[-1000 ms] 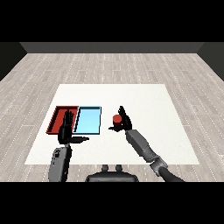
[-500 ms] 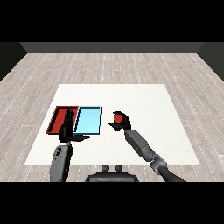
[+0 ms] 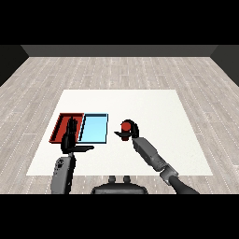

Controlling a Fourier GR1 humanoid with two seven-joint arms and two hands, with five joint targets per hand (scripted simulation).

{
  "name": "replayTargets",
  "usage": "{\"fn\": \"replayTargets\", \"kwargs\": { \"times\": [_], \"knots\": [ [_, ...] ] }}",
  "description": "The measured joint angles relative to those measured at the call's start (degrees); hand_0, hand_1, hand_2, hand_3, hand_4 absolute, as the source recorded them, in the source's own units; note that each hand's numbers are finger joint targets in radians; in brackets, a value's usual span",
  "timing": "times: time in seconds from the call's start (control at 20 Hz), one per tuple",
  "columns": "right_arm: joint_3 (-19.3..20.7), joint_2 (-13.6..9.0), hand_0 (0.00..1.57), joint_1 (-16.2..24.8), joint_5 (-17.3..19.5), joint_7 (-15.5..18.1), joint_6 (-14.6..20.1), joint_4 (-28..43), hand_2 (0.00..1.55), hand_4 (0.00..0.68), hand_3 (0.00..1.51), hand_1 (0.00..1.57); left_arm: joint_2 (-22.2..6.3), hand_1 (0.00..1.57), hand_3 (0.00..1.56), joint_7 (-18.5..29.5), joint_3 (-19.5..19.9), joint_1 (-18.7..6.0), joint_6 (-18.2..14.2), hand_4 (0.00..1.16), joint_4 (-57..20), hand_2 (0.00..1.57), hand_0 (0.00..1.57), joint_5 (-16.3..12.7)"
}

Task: Pick the red can and put it in the red box

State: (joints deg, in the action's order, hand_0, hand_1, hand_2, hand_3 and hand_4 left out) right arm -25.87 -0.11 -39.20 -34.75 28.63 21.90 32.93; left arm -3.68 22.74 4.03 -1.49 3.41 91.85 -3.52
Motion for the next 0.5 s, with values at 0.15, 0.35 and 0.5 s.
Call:
{"fn": "replayTargets", "kwargs": {
  "times": [0.15,0.35,0.5],
  "knots": [
    [1.6,0.0,1.57,0.1,1.9,-1.0,-0.3,0.2,1.49,0.582,1.43,1.57,0.9,0.0,0.0,0.9,-0.9,-0.3,-0.9,0.0,-0.5,0.0,0.0,1.1],
    [1.3,-0.5,1.57,1.3,2.3,-1.4,0.6,2.8,1.48,0.595,1.41,1.57,0.3,0.0,0.0,2.3,-0.2,-0.3,-0.2,0.0,-2.0,0.0,0.0,0.9],
    [2.2,-1.2,1.57,2.8,4.9,-3.3,1.9,7.3,1.48,0.598,1.41,1.57,0.6,0.0,0.0,1.3,-0.7,-0.3,-0.8,0.0,-0.8,0.0,0.0,1.4]
  ]
}}
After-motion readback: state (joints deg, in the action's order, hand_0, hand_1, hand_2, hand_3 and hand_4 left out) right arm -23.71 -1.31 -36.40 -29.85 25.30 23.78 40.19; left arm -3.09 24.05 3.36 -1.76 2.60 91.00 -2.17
